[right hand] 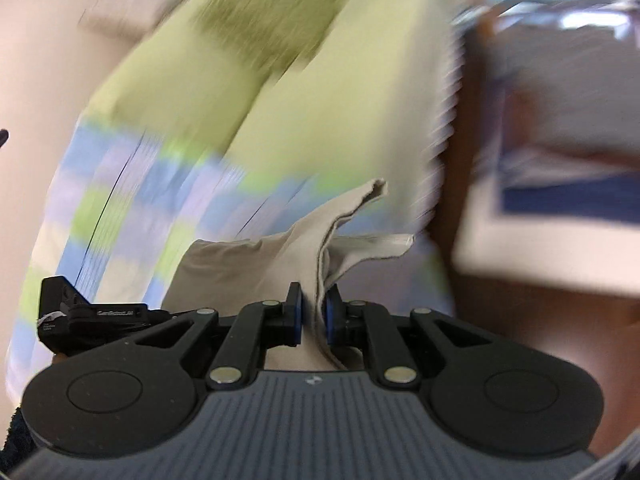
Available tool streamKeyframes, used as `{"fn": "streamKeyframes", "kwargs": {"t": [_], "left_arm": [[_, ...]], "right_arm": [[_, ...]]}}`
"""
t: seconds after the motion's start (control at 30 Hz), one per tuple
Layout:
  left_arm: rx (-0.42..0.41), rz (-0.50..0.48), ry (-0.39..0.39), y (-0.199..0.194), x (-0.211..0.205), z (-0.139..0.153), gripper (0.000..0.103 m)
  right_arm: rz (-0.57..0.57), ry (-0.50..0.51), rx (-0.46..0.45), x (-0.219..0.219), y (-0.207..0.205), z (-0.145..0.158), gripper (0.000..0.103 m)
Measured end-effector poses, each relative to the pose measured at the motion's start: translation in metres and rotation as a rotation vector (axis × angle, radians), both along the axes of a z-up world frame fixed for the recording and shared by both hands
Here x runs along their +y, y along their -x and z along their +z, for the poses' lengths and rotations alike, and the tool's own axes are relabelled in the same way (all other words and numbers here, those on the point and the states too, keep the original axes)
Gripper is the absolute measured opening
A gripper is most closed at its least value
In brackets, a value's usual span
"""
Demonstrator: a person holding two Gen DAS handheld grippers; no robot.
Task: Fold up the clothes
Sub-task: 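Carry the folded shirt with both grippers to the clothes stack on the chair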
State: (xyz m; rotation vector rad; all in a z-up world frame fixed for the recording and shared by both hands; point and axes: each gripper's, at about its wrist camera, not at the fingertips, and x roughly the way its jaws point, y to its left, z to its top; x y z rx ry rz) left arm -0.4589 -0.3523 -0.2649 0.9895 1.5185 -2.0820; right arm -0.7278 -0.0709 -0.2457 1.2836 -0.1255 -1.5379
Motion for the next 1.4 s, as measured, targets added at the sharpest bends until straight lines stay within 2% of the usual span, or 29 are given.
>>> {"fn": "streamKeyframes", "kwargs": {"t": [0.07,0.13,0.2,0.3,0.4,0.53,0.77,1.0,1.13,1.27,1.4], "left_arm": [[0.024,-0.075,0.006,0.064,0.010,0.007,0.011],[0.041,-0.116,0.005,0.107,0.014,0.010,0.011],[0.067,-0.176,0.002,0.180,0.021,0.012,0.011],[0.075,-0.219,0.010,0.246,0.025,0.011,0.011],[0.061,-0.242,0.015,0.288,0.030,0.006,0.012],[0.022,-0.261,0.022,0.330,0.037,-0.003,0.012],[-0.013,-0.249,-0.011,0.326,0.020,-0.029,0.012],[-0.009,-0.242,-0.029,0.320,0.019,-0.040,0.012],[-0.033,-0.271,0.005,0.326,0.021,-0.046,0.014],[-0.020,-0.257,-0.002,0.324,0.020,-0.042,0.014],[0.025,-0.260,0.029,0.323,0.020,-0.026,0.014]], "right_arm": [[-0.111,0.006,0.033,0.038,0.058,0.010,0.010],[-0.189,0.005,0.065,0.065,0.108,0.016,0.010],[-0.242,0.006,0.083,0.081,0.149,0.019,0.010],[-0.313,0.016,0.102,0.096,0.210,0.020,0.010],[-0.356,0.014,0.097,0.100,0.258,0.010,0.010],[-0.375,0.010,0.073,0.096,0.292,-0.010,0.010],[-0.385,-0.024,0.022,0.094,0.314,-0.048,0.010],[-0.393,-0.034,0.003,0.104,0.302,-0.050,0.010],[-0.410,-0.075,0.020,0.101,0.301,-0.059,0.010],[-0.428,-0.091,0.035,0.098,0.296,-0.062,0.010],[-0.431,-0.070,0.065,0.099,0.291,-0.049,0.010]]}}
